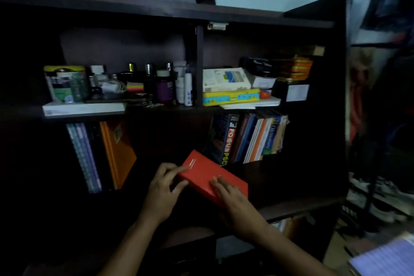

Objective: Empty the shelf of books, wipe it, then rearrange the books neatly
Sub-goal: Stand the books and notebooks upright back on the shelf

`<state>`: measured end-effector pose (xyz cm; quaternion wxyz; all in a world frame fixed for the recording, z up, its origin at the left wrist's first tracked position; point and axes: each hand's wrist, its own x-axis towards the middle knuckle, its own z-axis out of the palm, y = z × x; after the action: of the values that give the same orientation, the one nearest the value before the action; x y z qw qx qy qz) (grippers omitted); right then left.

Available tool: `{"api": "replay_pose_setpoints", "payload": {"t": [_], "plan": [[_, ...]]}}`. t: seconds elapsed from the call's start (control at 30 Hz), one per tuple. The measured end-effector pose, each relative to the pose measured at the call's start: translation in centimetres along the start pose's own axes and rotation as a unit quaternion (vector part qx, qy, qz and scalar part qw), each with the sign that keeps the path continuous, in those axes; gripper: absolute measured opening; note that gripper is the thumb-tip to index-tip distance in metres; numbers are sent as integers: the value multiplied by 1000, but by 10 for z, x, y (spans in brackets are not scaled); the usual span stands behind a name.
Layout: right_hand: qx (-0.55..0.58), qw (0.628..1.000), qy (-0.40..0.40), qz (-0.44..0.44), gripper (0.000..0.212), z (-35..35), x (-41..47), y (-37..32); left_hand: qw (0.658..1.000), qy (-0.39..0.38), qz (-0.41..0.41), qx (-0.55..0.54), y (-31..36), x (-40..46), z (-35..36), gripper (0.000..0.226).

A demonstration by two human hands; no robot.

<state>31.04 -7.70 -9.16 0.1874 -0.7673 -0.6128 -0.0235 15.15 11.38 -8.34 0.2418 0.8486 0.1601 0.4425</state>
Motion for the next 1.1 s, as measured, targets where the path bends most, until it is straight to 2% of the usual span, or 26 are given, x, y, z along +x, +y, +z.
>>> {"api": "replay_pose_setpoints", "payload": {"t": [0.07, 0.17, 0.27, 0.37, 0.5, 0.63, 0.73, 0.93, 1.1], "plan": [[68, 994, 75, 46, 78, -7, -2, 1, 995, 33, 36, -88, 38, 24, 10, 51], [184, 961, 183, 96, 77, -17, -6, 9, 969, -5, 39, -242, 77, 45, 28, 77], [256, 927, 228, 150, 67, -21, -15, 17, 976, -27, 9, -217, 63, 39, 57, 88], [256, 906, 263, 210, 45, -17, -17, 37, 980, -80, -61, -171, 33, 24, 85, 94], [263, 898, 248, 250, 23, -21, 0, 61, 977, -104, -133, -130, 18, 30, 108, 84], [254, 905, 230, 251, 15, -11, 19, 80, 991, -51, -104, -62, 4, 73, 137, 78], [248, 901, 231, 269, 14, -4, 24, 90, 993, -2, -97, -66, 0, 112, 167, 85], [243, 902, 230, 273, 18, 4, 31, 105, 983, 17, -133, -125, -26, 135, 212, 113], [209, 922, 205, 254, 14, 1, 32, 101, 987, -16, -101, -126, -52, 137, 210, 100]]}}
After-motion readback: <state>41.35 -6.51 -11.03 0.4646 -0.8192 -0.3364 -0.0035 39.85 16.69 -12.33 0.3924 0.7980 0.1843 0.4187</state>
